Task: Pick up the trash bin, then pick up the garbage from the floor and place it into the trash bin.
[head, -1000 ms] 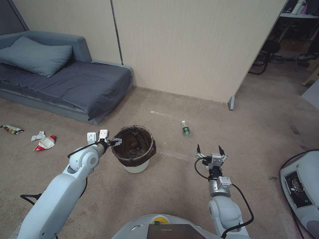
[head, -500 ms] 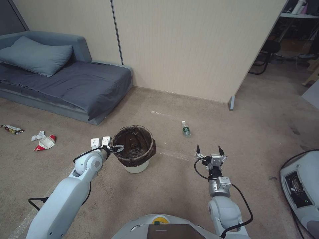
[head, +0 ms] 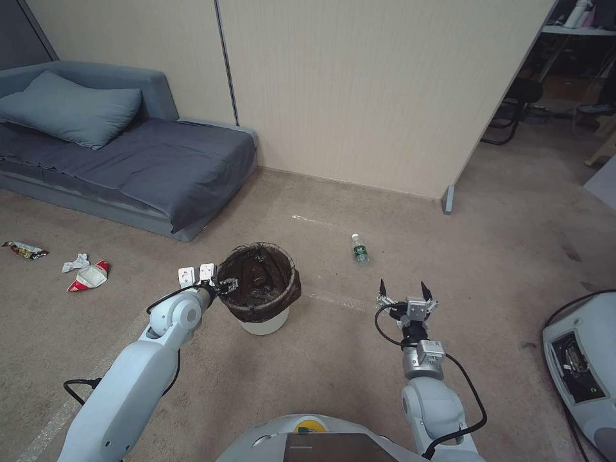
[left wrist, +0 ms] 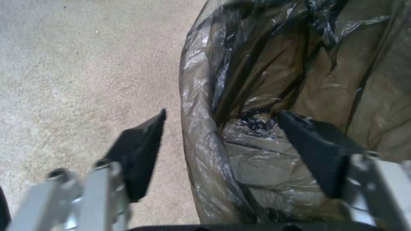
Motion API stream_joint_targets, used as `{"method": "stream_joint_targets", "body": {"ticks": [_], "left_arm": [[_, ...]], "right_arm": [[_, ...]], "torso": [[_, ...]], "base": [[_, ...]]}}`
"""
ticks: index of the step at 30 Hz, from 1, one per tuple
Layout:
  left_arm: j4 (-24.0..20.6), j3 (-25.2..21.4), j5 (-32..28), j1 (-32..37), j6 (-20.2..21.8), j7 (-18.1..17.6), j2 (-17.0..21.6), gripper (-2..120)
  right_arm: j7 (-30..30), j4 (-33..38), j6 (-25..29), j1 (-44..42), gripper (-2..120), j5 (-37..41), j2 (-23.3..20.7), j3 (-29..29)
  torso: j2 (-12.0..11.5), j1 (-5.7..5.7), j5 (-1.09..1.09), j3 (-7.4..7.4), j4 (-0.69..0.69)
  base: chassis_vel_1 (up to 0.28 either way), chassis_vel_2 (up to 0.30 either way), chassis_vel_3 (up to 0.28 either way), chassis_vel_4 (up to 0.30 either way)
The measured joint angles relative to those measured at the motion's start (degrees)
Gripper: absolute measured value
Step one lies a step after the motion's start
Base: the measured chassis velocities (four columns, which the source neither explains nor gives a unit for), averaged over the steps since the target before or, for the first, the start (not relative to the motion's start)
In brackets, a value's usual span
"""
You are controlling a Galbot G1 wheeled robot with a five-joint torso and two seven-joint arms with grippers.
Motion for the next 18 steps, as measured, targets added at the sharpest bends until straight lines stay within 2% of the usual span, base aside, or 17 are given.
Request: {"method": "stream_joint_targets", "body": {"ticks": [1, 2, 4, 5, 8, 9, 11, 12, 16, 18], "left_arm": [[0.04, 0.00, -0.02, 0.02, 0.00, 0.07, -0.02, 62], [0.04, 0.00, -0.02, 0.02, 0.00, 0.07, -0.02, 62], [0.10, -0.04, -0.08, 0.03, 0.01, 0.11, -0.06, 51], [0.10, -0.04, -0.08, 0.03, 0.01, 0.11, -0.06, 51], [0.30, -0.06, -0.16, 0.02, 0.03, 0.16, -0.21, 37], [0.30, -0.06, -0.16, 0.02, 0.03, 0.16, -0.21, 37], [0.55, -0.07, -0.15, 0.01, 0.03, 0.16, -0.48, 27], [0.55, -0.07, -0.15, 0.01, 0.03, 0.16, -0.48, 27], [0.68, 0.03, 0.02, 0.18, 0.03, 0.08, -0.92, 7], [0.72, 0.07, 0.02, 0.21, 0.03, 0.08, -0.98, 4]], "right_arm": [[0.01, -0.10, 0.00, 0.09, 100, 0.00, -0.03, 0.04], [0.01, -0.10, 0.00, 0.09, 100, 0.00, -0.03, 0.04], [0.02, -0.19, 0.00, 0.18, 100, 0.00, -0.02, 0.05], [0.02, -0.19, 0.00, 0.18, 100, 0.00, -0.02, 0.05], [0.02, -0.34, 0.00, 0.25, 100, -0.04, 0.08, 0.00], [0.02, -0.34, 0.00, 0.25, 100, -0.04, 0.08, 0.00], [0.10, -0.46, 0.00, 0.24, 100, -0.10, 0.13, 0.00], [0.10, -0.46, 0.00, 0.24, 100, -0.10, 0.13, 0.00], [0.18, -0.48, 0.03, 0.10, 100, -0.15, 0.10, 0.07], [0.20, -0.48, 0.05, 0.09, 100, -0.16, 0.09, 0.07]], "torso": [[0.00, 0.00, 0.00, 0.00, 0.00], [0.00, 0.00, 0.00, 0.00, 0.00], [0.00, 0.00, 0.00, 0.00, 0.00], [0.00, 0.00, 0.00, 0.00, 0.00], [0.00, 0.00, -0.01, 0.00, 0.00], [0.00, 0.00, -0.01, 0.00, 0.00], [0.00, 0.00, 0.00, 0.00, 0.01], [0.00, 0.00, 0.00, 0.00, 0.01], [0.01, 0.00, -0.01, 0.00, 0.02], [0.00, 0.00, -0.01, 0.00, 0.02]], "base": [[0.000, 0.000, 0.000, 0.000], [0.000, 0.000, 0.000, 0.000], [0.000, 0.000, 0.000, 0.000], [0.000, 0.000, 0.000, 0.000], [0.000, 0.000, 0.000, 0.000], [0.000, 0.000, 0.000, 0.000], [0.000, 0.000, 0.000, 0.000], [0.000, 0.000, 0.000, 0.000], [0.000, 0.000, 0.000, 0.000], [0.000, 0.000, 0.000, 0.000]]}}
